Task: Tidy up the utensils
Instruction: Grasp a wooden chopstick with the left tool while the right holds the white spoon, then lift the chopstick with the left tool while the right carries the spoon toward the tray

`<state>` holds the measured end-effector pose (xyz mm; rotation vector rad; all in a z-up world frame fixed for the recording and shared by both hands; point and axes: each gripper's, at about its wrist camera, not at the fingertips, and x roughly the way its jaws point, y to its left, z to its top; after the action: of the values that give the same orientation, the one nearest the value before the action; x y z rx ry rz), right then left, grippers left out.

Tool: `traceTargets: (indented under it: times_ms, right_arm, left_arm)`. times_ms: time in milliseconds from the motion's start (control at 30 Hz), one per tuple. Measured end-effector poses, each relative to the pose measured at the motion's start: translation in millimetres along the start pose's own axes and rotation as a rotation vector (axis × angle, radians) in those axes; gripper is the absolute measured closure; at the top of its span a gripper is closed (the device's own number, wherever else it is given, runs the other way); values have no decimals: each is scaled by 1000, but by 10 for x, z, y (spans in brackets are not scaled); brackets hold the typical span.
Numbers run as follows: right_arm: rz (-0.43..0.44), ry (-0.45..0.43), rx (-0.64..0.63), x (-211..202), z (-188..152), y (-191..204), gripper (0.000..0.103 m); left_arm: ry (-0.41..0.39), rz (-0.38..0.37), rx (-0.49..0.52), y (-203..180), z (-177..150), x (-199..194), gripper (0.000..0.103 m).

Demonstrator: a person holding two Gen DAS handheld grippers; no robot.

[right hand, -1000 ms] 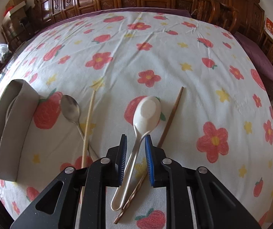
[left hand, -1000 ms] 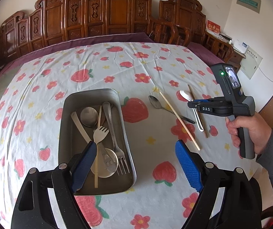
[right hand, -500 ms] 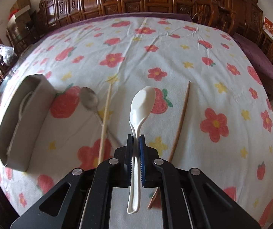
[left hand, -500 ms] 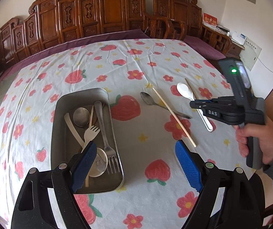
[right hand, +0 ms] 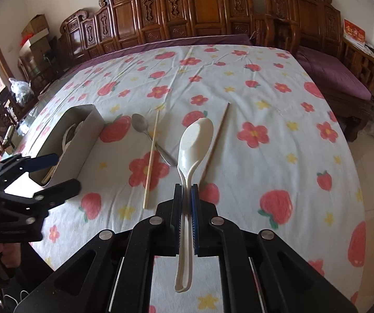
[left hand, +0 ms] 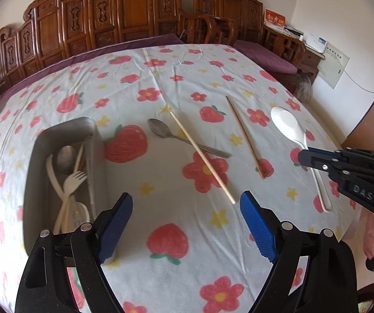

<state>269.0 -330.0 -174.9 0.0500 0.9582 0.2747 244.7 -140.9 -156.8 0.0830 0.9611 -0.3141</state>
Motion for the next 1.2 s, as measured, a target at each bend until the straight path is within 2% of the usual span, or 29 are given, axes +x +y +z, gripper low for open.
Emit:
traceTargets:
  times_ms: [133, 267, 333, 567, 633, 733, 967, 1033, 1200]
  right_arm:
    - [-3, -15, 8, -49, -87, -63, 95]
    - [-9, -23, 11, -66, -141, -89, 95]
    - [-6, -23, 5, -52, -132, -78, 95]
    - [12, -21, 3, -81, -110, -75, 95]
    - [20, -27, 18, -115, -89, -116, 95]
    - [31, -26, 25, -141, -79, -138, 95]
    - [31, -41, 35, -210, -43, -201, 95]
    - [29, -41, 44, -215, -39, -238, 95]
    - [25, -38, 42, -214, -42, -244, 95]
  left_arm:
    - [6, -3, 15, -124, 29, 168, 22]
    - [40, -5, -12, -152, 51, 379, 23]
    - [55, -5, -13, -163, 64, 479, 34]
    - [111, -22, -53, -181, 198, 776, 58]
    - [123, -36, -67, -194, 253, 836, 67]
    - [147, -59, -93, -225, 345, 929, 74]
    - [196, 9, -78, -342, 477, 1128, 86]
    - [209, 30, -75, -351, 489, 1166, 92]
    - [232, 83, -48, -369, 485, 1216, 92]
